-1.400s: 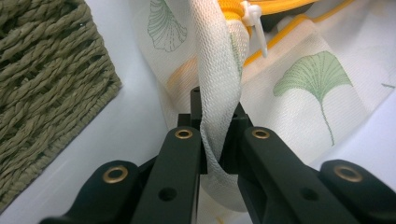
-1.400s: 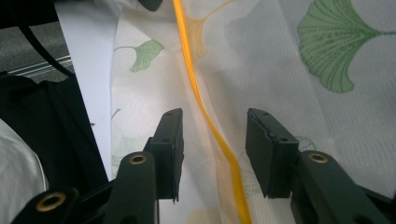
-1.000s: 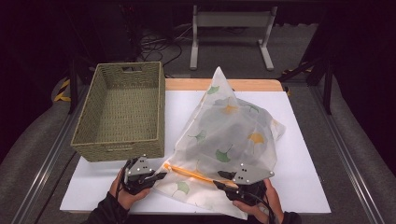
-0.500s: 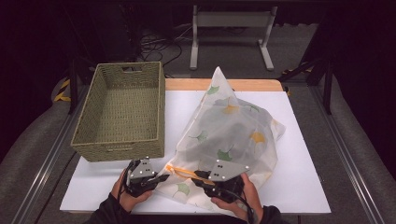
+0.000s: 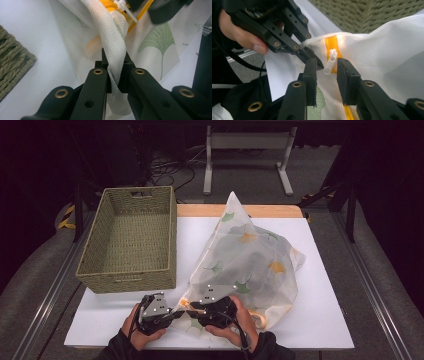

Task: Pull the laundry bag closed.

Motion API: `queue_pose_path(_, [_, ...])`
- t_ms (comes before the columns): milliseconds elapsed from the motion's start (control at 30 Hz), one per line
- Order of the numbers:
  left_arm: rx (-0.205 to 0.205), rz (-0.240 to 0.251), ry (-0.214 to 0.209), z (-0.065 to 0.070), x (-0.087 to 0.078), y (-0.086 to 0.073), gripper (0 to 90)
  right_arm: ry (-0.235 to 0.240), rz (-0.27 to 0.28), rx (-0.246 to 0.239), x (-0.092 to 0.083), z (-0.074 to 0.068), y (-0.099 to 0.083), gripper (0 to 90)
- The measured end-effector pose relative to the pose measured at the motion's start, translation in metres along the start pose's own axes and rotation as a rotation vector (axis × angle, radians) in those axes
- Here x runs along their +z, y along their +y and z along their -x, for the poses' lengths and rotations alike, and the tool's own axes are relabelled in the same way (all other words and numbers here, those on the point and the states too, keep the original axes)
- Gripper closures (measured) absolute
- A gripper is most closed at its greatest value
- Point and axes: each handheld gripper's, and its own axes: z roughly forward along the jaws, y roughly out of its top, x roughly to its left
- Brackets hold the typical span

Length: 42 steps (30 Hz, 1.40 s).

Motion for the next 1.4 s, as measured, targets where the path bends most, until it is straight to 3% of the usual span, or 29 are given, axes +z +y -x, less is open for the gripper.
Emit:
queue_pose_path(200, [0.018,-0.011,-0.002,0.004,0.001,0.000,86.9,-0.049,-0.028,0.006,0.007,0.006,-0.001,68.9])
queue_pose_path(433, [0.020,-0.005,-0.006,0.005,0.000,-0.001,86.8,-0.021,-0.040,0.005,0.013,0.006,-0.003,81.5])
queue_pose_path(667, [0.019,-0.006,-0.016,0.004,-0.001,-0.002,86.0,-0.023,-0.032,-0.013,0.012,0.005,-0.003,83.8])
queue_pose_path(733, [0.014,-0.001,-0.019,0.003,-0.002,-0.002,81.7,-0.029,-0.025,-0.021,0.011,0.005,-0.002,83.9])
queue_pose_path(833, [-0.019,0.030,-0.012,0.001,-0.005,-0.002,66.5,-0.031,-0.030,-0.027,0.010,0.004,-0.003,83.9])
queue_pose_path(867, [-0.048,0.056,-0.016,-0.002,-0.008,-0.002,66.5,-0.033,-0.032,-0.033,0.010,0.004,-0.003,84.0])
queue_pose_path(900, [-0.088,0.084,-0.031,-0.005,-0.010,-0.002,61.6,-0.037,-0.032,-0.033,0.009,0.004,-0.003,83.9])
queue_pose_path(967, [-0.123,0.103,-0.039,-0.008,-0.011,0.000,51.5,-0.043,-0.036,-0.039,0.009,0.003,-0.004,83.9])
queue_pose_path(1067, [-0.122,0.121,-0.028,-0.007,-0.009,0.004,45.2,-0.067,-0.042,-0.064,0.009,-0.001,-0.004,84.0])
queue_pose_path(1100, [-0.138,0.129,-0.033,-0.007,-0.009,0.005,45.0,-0.071,-0.042,-0.069,0.009,-0.001,-0.004,84.0])
queue_pose_path(1133, [-0.139,0.137,-0.034,-0.008,-0.010,0.005,45.5,-0.077,-0.043,-0.073,0.009,-0.002,-0.004,84.0])
queue_pose_path(1233, [-0.139,0.160,-0.040,-0.009,-0.012,0.006,67.2,-0.078,-0.041,-0.072,0.008,-0.002,-0.004,84.0])
queue_pose_path(1267, [-0.147,0.184,-0.057,-0.010,-0.014,0.005,67.2,-0.083,-0.041,-0.073,0.008,-0.002,-0.004,84.0])
queue_pose_path(1300, [-0.146,0.193,-0.057,-0.009,-0.016,0.005,77.2,-0.085,-0.039,-0.073,0.008,-0.002,-0.004,84.1])
queue_pose_path(1400, [-0.141,0.194,-0.049,-0.008,-0.018,0.005,84.6,-0.087,-0.036,-0.081,0.008,-0.003,-0.003,84.2])
